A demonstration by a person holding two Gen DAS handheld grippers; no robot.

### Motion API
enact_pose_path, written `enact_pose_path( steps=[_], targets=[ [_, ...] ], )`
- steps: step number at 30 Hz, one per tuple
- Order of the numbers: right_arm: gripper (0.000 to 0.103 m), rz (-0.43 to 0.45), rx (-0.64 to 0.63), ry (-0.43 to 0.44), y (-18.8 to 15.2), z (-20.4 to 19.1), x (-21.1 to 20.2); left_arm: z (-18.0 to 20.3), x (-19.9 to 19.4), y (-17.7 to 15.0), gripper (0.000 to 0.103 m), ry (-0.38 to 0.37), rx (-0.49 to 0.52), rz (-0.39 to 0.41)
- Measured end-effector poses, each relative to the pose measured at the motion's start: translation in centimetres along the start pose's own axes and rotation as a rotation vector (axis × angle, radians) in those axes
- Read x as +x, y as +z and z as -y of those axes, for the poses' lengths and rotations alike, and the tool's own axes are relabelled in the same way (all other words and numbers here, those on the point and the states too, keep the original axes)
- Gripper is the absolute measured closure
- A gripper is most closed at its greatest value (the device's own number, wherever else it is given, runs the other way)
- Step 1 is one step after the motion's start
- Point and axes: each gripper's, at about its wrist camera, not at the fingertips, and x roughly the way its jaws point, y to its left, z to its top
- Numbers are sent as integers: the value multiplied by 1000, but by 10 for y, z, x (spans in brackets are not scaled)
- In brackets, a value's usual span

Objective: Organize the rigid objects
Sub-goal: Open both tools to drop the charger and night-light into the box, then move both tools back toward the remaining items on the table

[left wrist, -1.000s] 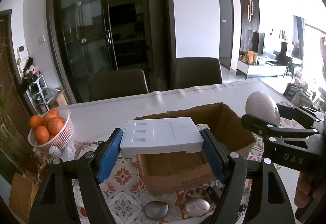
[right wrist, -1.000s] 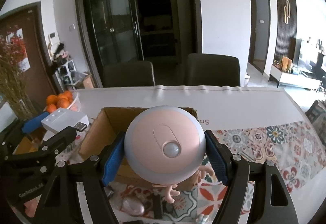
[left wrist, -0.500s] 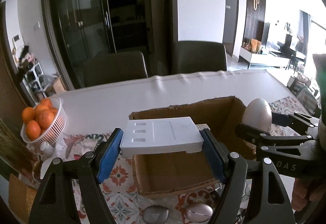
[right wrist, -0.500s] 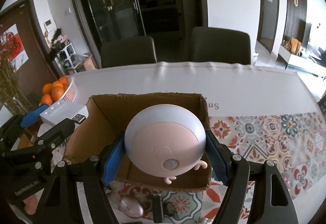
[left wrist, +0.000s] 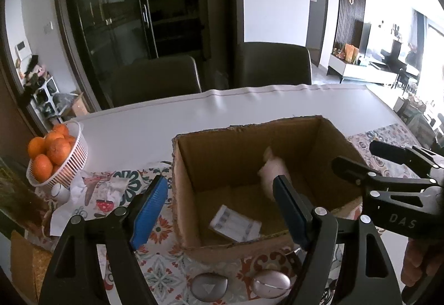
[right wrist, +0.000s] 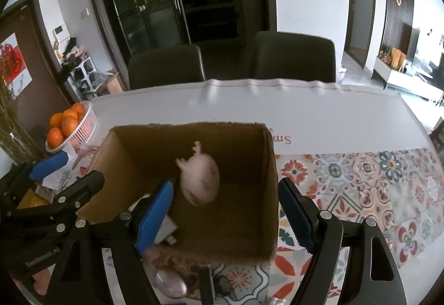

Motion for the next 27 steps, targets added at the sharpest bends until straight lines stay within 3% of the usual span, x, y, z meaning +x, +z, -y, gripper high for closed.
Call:
enact_pose_path(
  steps=[13,27],
  targets=[
    [24,137,-10,-37,-10,-14,-60,-4,-54,-8,19,16,-9,90],
    [24,156,-25,-10,-39,-26,-82,-8,-84,-41,9,40,4,97]
  ],
)
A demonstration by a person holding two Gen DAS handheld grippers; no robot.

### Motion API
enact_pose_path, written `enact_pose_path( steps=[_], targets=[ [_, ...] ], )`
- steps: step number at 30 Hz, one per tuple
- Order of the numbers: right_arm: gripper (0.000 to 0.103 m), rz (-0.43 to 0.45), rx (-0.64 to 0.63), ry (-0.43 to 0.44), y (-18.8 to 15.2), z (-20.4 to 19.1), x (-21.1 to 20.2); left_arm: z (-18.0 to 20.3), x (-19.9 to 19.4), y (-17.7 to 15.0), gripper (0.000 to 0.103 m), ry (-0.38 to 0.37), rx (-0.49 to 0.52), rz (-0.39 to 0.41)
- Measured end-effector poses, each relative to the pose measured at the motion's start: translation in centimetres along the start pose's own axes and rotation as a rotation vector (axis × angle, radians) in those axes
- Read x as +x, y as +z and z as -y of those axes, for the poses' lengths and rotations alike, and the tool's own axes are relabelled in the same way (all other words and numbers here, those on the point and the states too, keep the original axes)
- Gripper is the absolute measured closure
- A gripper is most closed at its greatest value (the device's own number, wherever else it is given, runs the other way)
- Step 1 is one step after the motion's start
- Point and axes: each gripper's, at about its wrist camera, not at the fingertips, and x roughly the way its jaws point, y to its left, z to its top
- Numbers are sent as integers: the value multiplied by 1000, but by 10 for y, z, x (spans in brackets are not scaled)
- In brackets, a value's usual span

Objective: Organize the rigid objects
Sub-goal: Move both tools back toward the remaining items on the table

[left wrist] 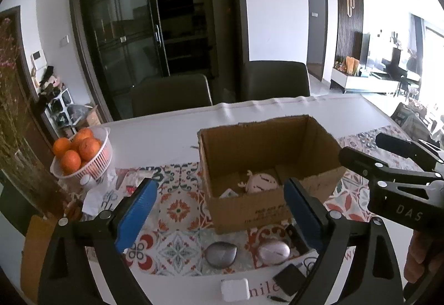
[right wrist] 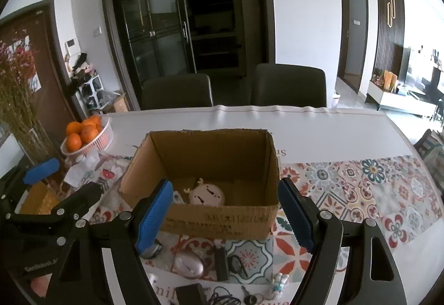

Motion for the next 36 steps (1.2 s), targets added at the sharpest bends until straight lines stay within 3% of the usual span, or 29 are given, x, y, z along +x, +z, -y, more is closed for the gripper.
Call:
enact_pose_path(
  steps=[12,20,26,36],
  targets=[
    [24,-7,-3,23,-34,-7,-17,5,-24,-34,6,42,20,22],
    [24,-21,-34,38,-57,-20,-27,-1,-35,-61,6,29,10,9],
    [24,-102,-43,63,-71,-29,-21,-7,-31,-80,6,1,-23,-61],
    [24,-313,-54,99,-94,-36,10,-13,-10,-108,7,-7,-52,-214]
  ],
)
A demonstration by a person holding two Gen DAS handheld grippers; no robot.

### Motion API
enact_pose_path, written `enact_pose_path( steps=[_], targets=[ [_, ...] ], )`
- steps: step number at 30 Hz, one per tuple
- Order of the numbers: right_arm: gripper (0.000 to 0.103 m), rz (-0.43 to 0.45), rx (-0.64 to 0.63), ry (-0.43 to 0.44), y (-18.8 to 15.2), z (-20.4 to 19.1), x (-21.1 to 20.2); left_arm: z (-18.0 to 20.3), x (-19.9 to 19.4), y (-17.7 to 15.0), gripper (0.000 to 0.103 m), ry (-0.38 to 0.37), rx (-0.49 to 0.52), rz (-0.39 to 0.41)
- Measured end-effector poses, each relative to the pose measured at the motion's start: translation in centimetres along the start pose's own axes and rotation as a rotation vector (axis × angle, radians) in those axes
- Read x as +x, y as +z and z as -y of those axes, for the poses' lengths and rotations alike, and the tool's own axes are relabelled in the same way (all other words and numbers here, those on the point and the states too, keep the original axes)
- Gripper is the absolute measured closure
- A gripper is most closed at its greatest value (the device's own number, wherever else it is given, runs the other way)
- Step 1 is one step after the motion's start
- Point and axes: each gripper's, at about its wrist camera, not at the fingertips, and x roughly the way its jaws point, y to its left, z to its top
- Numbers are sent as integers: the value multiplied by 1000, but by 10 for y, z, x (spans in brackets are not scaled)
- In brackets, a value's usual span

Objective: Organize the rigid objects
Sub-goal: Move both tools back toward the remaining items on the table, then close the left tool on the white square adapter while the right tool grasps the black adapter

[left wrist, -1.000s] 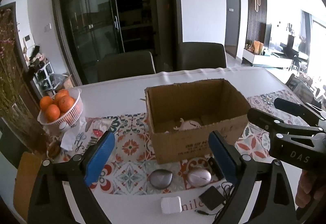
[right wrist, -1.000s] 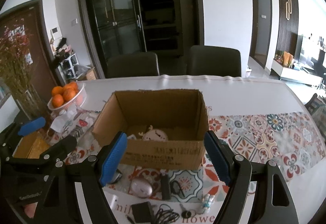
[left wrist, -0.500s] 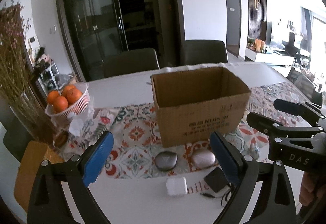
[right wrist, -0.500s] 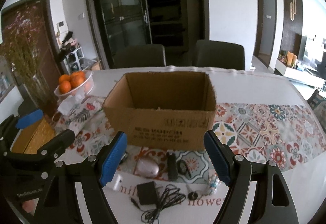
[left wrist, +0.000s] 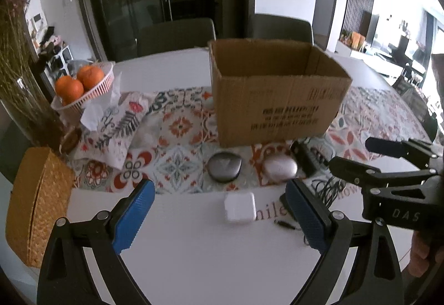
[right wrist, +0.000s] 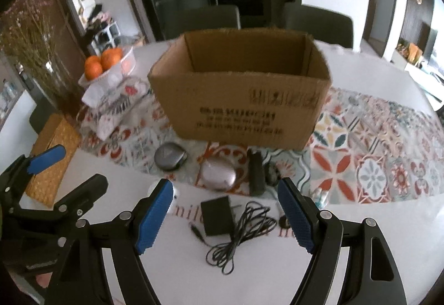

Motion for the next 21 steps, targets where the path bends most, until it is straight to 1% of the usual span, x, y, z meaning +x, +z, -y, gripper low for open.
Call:
enact_pose_path(
  steps=[4,6,13,16,19,21],
  targets=[
    [24,-40,-25,-20,0,-3,8,-3,7,-5,6,13,7,-28],
    [24,-61,-33,-4,1,-6,12,-5,13,-7,7,1,8,-60],
    [26,-160,-33,72,0,-6,36,-5,37,-12,7,-63,17,-175],
    [28,-200,-34,85,-2,-8,46,-4,47,-15,8,-83,15,-213],
    [33,-235,-29,96,-3,-7,55,-3,60,-17,8,-125,14,-266],
    [36,-257,-30,102,-3,-8,61,-3,67,-19,11,-154,9,-300]
  ],
)
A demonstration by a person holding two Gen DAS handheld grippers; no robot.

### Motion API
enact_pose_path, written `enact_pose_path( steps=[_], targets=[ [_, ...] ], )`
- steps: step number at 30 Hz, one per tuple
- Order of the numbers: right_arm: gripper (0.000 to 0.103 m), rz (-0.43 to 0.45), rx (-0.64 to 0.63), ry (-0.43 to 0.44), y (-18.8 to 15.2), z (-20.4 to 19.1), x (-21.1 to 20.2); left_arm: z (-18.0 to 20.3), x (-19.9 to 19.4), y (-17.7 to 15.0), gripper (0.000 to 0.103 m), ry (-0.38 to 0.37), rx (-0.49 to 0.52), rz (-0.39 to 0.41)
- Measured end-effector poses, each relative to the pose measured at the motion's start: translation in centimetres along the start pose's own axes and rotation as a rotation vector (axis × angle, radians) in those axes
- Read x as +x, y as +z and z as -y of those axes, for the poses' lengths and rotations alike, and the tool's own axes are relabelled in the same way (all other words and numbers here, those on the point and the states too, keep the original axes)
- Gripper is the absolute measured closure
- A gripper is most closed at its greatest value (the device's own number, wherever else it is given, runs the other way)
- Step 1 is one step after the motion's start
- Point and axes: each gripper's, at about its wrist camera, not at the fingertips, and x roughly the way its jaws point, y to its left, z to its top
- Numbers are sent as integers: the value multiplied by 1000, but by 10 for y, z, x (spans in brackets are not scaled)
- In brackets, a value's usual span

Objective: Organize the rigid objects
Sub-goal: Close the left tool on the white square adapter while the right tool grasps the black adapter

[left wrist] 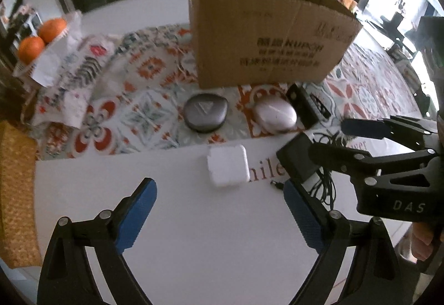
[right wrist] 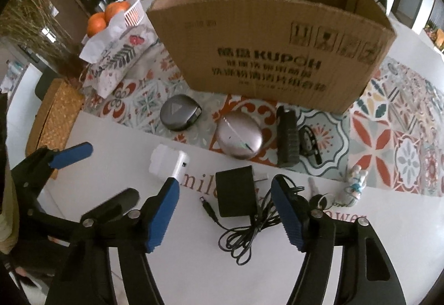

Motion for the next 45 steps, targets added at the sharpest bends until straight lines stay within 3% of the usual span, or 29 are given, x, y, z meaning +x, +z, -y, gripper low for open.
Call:
enact_pose_path(
  steps=[9,28,39,45],
  targets=[
    [44,-85,14,32,0,1,22,-1,21,1,16,-60,-4,-67],
    [47,-153,83,52,1,19,50,2,57,4,22,-54,4,-50],
    [47,-189,91,25,6,16,67,0,80,5,39,-31,-18,-76],
    [48,-183,85,21,5,16,72,3,81,4,51,21,21,-41]
  ],
)
